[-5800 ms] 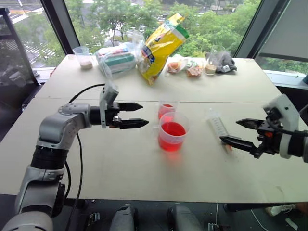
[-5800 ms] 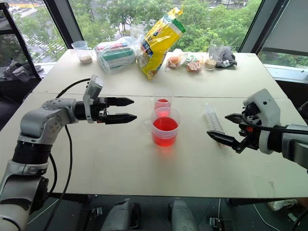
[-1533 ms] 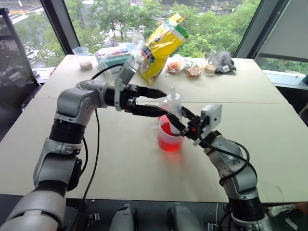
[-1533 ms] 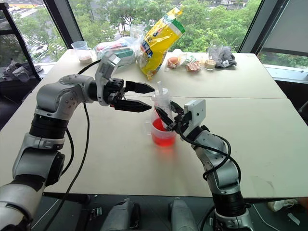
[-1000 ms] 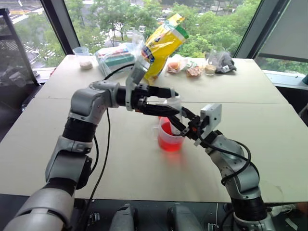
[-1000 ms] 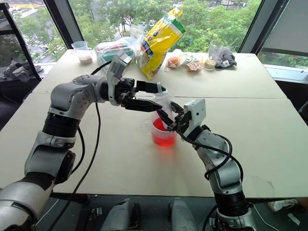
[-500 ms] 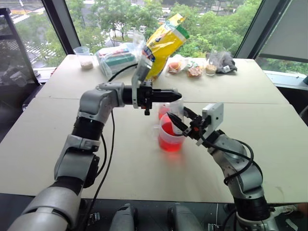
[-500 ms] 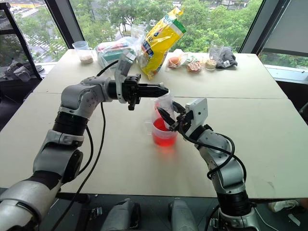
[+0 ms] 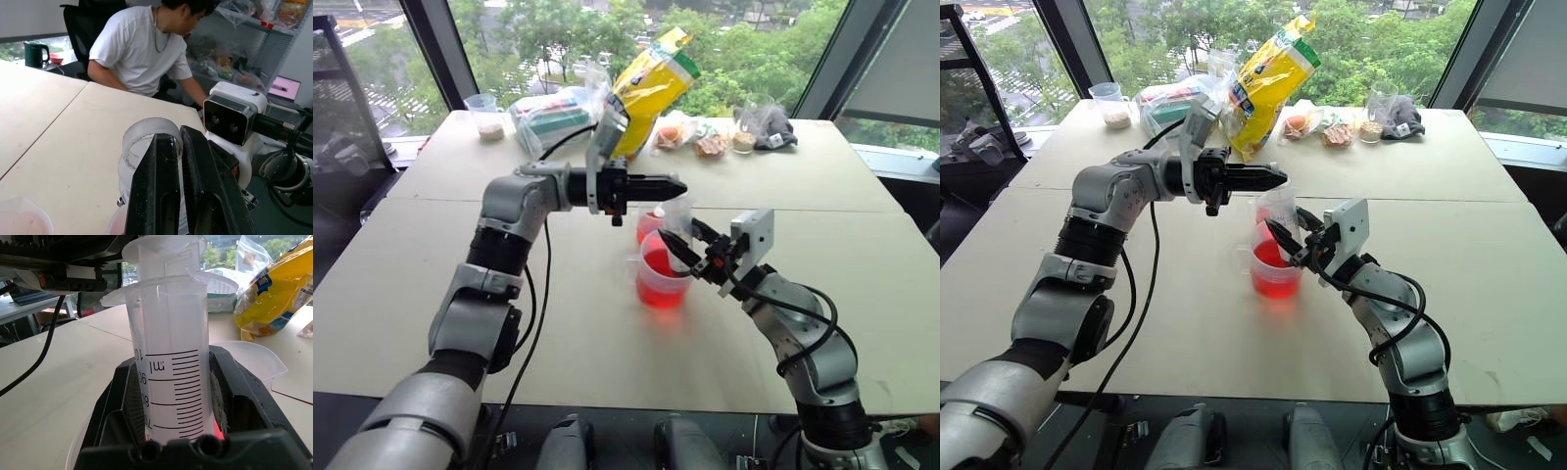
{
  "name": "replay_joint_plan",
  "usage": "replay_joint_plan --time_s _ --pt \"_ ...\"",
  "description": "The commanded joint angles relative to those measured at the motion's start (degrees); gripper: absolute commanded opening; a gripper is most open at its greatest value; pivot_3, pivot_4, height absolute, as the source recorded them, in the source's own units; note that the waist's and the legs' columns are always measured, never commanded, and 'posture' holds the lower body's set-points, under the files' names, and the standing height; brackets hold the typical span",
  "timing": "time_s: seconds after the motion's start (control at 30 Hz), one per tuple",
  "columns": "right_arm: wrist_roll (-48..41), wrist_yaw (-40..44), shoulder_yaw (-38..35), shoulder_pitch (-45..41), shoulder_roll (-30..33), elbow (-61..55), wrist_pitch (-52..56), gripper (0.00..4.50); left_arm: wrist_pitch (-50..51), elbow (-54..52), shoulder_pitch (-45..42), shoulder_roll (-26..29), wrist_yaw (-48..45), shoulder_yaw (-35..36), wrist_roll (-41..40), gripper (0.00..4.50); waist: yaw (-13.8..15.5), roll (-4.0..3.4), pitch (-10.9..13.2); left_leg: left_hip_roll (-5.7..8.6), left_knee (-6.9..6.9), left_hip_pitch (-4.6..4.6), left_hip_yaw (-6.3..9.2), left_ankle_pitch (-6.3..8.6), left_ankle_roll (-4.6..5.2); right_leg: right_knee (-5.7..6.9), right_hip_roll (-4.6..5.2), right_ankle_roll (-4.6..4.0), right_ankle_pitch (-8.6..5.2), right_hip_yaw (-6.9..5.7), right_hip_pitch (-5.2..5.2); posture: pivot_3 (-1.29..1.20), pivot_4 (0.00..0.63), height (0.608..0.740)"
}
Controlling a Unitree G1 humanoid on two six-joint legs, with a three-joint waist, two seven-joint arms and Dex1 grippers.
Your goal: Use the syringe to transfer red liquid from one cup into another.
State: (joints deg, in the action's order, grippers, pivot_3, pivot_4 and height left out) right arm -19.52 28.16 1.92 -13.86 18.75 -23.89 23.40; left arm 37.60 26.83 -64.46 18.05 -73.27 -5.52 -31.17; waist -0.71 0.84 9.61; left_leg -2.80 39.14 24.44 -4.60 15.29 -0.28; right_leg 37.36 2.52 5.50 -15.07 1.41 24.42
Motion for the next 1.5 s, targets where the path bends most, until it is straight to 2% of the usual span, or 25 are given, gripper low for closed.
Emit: replay_joint_plan --time_s 0.03,0.33,0.6,0.7,0.93,1.4,1.5 --pt "-0.38 2.69 4.39 2.07 0.61 -1.45 1.28 1.41 -3.91 -0.61 -4.99 1.35 2.07 4.93 -0.12 0.07 -0.02 0.00 0.00 0.00 0.00 0.00 0.00 0.00 0.00 0.00 0.00 0.00 0.00 0.00 0.00 0.00 0.150 0.740" --pt "-0.41 2.51 4.83 1.77 0.40 -1.44 1.32 1.41 -4.42 -0.14 -5.54 1.58 1.91 4.79 -0.01 0.07 -0.01 0.00 0.00 0.00 0.00 0.00 0.00 0.00 0.00 0.00 0.00 0.00 0.00 0.00 0.00 0.00 0.150 0.740" --pt "-1.76 1.44 2.96 -1.06 0.33 -3.40 2.38 1.41 -3.51 -3.02 -1.96 1.72 -0.12 1.87 0.84 0.07 -0.04 0.00 0.00 0.00 0.00 0.00 0.00 0.00 0.00 0.00 0.00 0.00 0.00 0.00 0.00 0.00 0.150 0.740" --pt "-3.19 0.64 1.45 -3.43 0.18 -5.08 3.94 1.41 -1.46 -5.33 0.27 2.14 -1.74 0.62 0.41 0.98 -0.21 0.00 0.00 -0.01 -0.01 0.00 0.01 0.00 0.00 0.01 -0.01 0.00 0.00 0.00 0.02 0.00 0.150 0.740" --pt "-6.76 -1.07 -1.95 -8.56 -0.50 -7.39 7.66 1.41 -2.29 -6.89 2.56 3.27 -1.30 0.08 2.03 4.30 -0.05 0.00 0.00 -0.01 0.01 0.00 -0.01 0.00 0.00 0.02 0.00 0.00 0.00 0.01 0.01 0.00 0.150 0.740" --pt "-12.59 -2.90 -4.87 -10.24 -1.31 -8.31 10.42 1.41 -0.28 -12.01 7.13 11.79 3.34 5.36 1.21 4.30 0.01 0.00 0.00 -0.02 -0.02 0.02 -0.01 0.00 0.00 0.03 0.03 0.00 0.00 0.00 0.04 0.00 0.150 0.740" --pt "-14.58 -3.29 -6.61 -13.27 -0.97 -7.41 11.18 1.41 -0.70 -11.95 8.08 12.85 4.60 6.21 1.55 4.30 0.01 -0.01 0.00 -0.01 -0.02 0.02 -0.02 0.00 0.00 0.02 0.05 0.00 0.00 0.00 0.03 0.00 0.150 0.740"
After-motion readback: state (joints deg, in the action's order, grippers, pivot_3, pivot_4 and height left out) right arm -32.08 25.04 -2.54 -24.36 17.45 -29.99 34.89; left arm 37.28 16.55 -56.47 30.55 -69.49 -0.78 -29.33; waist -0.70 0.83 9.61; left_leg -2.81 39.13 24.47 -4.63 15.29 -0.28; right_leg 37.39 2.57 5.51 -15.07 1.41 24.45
